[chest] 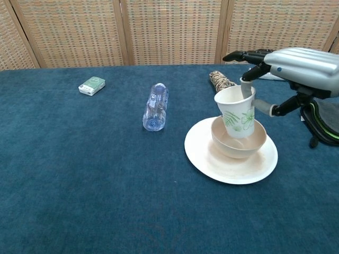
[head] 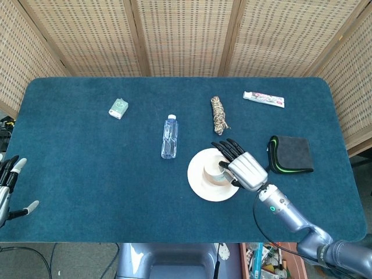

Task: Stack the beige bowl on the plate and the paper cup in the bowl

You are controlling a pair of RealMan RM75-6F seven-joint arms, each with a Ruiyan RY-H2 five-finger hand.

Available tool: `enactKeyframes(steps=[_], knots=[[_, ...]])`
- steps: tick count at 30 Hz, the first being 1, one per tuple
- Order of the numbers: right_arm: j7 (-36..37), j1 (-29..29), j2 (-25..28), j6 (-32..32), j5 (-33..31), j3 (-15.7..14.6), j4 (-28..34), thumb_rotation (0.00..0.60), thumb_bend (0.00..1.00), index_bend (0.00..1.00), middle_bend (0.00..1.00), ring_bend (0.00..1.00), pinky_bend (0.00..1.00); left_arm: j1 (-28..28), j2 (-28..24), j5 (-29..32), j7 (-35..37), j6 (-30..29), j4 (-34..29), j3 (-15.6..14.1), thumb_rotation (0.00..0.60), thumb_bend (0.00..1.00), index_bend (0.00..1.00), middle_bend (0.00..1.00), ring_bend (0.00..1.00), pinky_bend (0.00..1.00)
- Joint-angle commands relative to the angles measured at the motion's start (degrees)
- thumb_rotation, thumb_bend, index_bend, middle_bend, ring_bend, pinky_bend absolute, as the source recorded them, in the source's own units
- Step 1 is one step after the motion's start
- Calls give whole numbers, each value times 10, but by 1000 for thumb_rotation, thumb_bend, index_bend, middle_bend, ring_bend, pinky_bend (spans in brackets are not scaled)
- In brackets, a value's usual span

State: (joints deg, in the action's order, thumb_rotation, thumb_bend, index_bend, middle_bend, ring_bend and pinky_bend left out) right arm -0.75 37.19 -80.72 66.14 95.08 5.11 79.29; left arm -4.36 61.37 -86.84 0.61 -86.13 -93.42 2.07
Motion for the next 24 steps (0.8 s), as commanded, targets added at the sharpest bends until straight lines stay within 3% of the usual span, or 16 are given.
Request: enactKeyframes(steps=[1, 9, 24], knots=[[-19, 9, -18, -15, -16, 8, -15, 600, 542, 659, 0, 0, 0, 0, -1, 0, 1, 0, 0, 0, 600, 0, 0, 0, 0, 0], [-35, 13, -39, -32, -50, 16, -47, 600, 541, 659, 0, 0, 0, -2, 0, 0, 0, 5, 1, -1, 600, 0, 0, 0, 0, 0], [-44, 4, -69, -22, -40, -11, -91, 600, 536, 652, 0, 0, 0, -2, 2, 1, -4, 5, 0, -1, 600, 0, 0, 0, 0, 0]])
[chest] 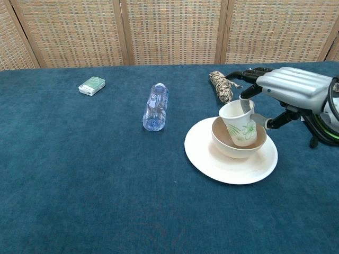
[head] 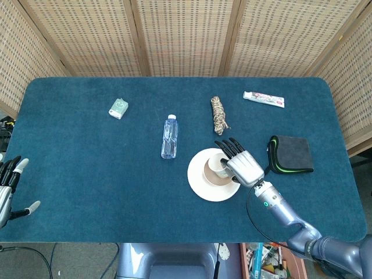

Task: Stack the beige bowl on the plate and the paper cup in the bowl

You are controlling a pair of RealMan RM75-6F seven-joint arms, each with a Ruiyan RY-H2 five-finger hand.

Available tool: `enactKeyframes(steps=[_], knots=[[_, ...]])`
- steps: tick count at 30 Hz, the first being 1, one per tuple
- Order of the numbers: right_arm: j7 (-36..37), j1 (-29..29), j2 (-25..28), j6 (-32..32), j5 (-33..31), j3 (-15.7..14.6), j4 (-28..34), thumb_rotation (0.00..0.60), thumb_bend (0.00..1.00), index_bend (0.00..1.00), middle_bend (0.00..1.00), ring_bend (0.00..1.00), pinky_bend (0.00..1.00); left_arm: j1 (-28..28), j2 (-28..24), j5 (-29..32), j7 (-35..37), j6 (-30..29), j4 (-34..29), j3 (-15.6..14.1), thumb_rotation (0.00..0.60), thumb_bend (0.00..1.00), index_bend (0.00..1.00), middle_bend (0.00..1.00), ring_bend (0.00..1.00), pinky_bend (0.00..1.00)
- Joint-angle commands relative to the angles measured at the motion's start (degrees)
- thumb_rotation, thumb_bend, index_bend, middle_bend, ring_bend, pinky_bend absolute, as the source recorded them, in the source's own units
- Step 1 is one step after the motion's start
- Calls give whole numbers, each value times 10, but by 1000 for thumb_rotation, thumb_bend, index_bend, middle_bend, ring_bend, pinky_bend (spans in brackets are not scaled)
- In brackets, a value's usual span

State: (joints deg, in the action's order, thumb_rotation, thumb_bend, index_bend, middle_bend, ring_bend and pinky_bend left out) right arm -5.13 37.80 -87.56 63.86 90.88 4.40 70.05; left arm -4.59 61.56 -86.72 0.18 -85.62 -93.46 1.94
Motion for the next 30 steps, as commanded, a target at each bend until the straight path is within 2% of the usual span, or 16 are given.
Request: enactKeyframes(steps=[1, 5, 9, 12, 19, 30], knots=[[-1, -3, 0, 1, 3, -6, 3, 600, 533, 620, 0, 0, 0, 0, 0, -1, 0, 0, 0, 0, 600, 0, 0, 0, 0, 0], [-11, -10, 6, 2, 3, -15, 19, 600, 484, 379, 0, 0, 0, 0, 0, -1, 0, 0, 0, -1, 600, 0, 0, 0, 0, 0], [-29, -22, 15, 8, 0, -23, 41, 600, 388, 245, 0, 0, 0, 0, 0, 1, -1, 0, 0, 0, 600, 0, 0, 0, 0, 0], [-45, -31, 22, 19, 4, -30, 56, 600, 343, 231, 0, 0, 0, 0, 1, 0, -3, 0, 0, 0, 600, 0, 0, 0, 0, 0], [-62, -48, 44, 45, 25, -44, 77, 600, 339, 230, 0, 0, 0, 0, 4, -1, -10, 0, -1, -1, 600, 0, 0, 0, 0, 0], [-71, -55, 55, 32, 0, -35, 56, 600, 344, 230, 0, 0, 0, 0, 6, -1, -17, 0, -2, -2, 600, 0, 0, 0, 0, 0]])
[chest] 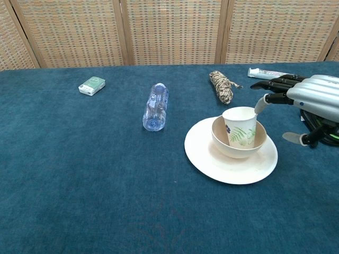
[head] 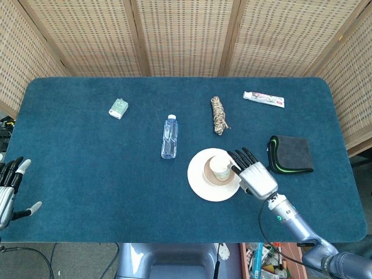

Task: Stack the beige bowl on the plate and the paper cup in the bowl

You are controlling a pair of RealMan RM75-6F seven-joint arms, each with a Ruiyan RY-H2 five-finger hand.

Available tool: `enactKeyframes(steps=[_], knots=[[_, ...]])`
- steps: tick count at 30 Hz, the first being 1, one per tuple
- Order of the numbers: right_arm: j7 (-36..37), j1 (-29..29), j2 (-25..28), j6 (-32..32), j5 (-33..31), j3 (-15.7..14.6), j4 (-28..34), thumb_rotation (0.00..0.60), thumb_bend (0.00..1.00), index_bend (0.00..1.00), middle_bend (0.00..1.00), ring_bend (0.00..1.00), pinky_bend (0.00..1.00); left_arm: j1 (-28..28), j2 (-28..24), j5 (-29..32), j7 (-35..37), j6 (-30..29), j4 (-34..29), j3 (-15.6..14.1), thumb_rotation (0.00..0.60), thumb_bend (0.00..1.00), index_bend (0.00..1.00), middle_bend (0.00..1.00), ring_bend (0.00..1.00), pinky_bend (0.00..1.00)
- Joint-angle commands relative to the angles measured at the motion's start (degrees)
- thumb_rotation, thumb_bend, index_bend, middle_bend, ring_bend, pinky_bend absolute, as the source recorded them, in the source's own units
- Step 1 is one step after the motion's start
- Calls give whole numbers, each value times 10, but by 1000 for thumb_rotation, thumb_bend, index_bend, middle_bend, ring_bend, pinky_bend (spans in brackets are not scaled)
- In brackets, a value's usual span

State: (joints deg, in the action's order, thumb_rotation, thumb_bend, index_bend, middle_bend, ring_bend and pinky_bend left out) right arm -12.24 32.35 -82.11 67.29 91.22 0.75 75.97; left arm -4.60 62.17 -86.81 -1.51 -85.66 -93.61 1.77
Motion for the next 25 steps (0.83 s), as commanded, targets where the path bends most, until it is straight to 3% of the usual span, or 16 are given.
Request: enactKeyframes(steps=[1, 13, 15, 19, 22, 25], knots=[[5, -2, 1, 0, -4, 3, -4, 600, 344, 230, 0, 0, 0, 0, 0, 0, 1, 0, 0, 0, 600, 0, 0, 0, 0, 0], [47, -43, 70, 82, 36, -12, 46, 600, 322, 231, 0, 0, 0, 3, -5, -3, 13, -6, 0, 0, 600, 0, 0, 0, 0, 0], [56, -57, 83, 104, 44, -18, 54, 600, 283, 230, 0, 0, 0, 4, -6, -5, 15, -8, 0, 0, 600, 0, 0, 0, 0, 0], [65, -96, 103, 159, 48, -26, 69, 600, 21, 104, 0, 0, 0, 6, -6, -11, 17, -15, -1, -2, 600, 0, 0, 0, 0, 0], [59, -128, 116, 185, 35, -31, 96, 600, 0, 4, 0, 0, 0, 8, -5, -18, 15, -21, 0, -4, 600, 0, 0, 0, 0, 0], [46, -155, 118, 215, 30, -32, 113, 600, 0, 0, 0, 0, 0, 11, -3, -25, 16, -28, 2, -6, 600, 0, 0, 0, 0, 0]])
